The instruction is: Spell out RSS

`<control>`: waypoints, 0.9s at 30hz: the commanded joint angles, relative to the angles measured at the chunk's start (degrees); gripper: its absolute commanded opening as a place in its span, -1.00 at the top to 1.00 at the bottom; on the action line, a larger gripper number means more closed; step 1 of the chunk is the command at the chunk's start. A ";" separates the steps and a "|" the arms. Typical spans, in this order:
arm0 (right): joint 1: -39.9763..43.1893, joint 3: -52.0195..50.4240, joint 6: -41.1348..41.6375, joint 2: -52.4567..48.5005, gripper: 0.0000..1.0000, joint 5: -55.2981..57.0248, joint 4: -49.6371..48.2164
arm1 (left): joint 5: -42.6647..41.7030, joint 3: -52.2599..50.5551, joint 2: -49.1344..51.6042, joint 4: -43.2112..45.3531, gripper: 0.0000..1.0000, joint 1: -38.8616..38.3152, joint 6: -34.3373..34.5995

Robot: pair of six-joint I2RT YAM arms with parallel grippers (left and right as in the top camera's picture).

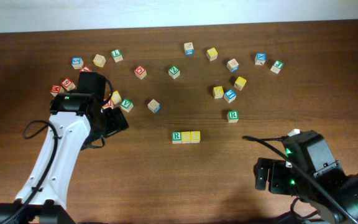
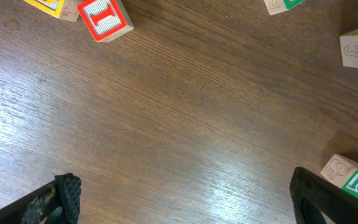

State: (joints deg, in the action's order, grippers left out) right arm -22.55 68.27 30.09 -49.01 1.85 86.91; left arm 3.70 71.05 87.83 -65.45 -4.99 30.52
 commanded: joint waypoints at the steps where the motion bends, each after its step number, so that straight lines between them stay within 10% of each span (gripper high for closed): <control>1: 0.07 -0.46 0.66 -0.11 -0.97 -3.34 -0.13 | 0.63 0.57 -0.74 0.00 -0.98 0.17 0.92; 14: 0.13 -0.57 0.61 -0.42 -0.97 -2.40 -1.38 | 0.66 0.57 -0.74 -0.02 -0.98 0.17 0.92; 27: 14.45 -22.29 -15.21 17.81 -0.97 -5.31 -44.63 | 0.63 0.57 -0.74 0.00 -0.98 0.17 0.92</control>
State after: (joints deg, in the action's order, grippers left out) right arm -10.39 51.62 16.32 -36.01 -2.66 46.33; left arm 3.68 71.05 87.83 -65.39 -4.99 30.94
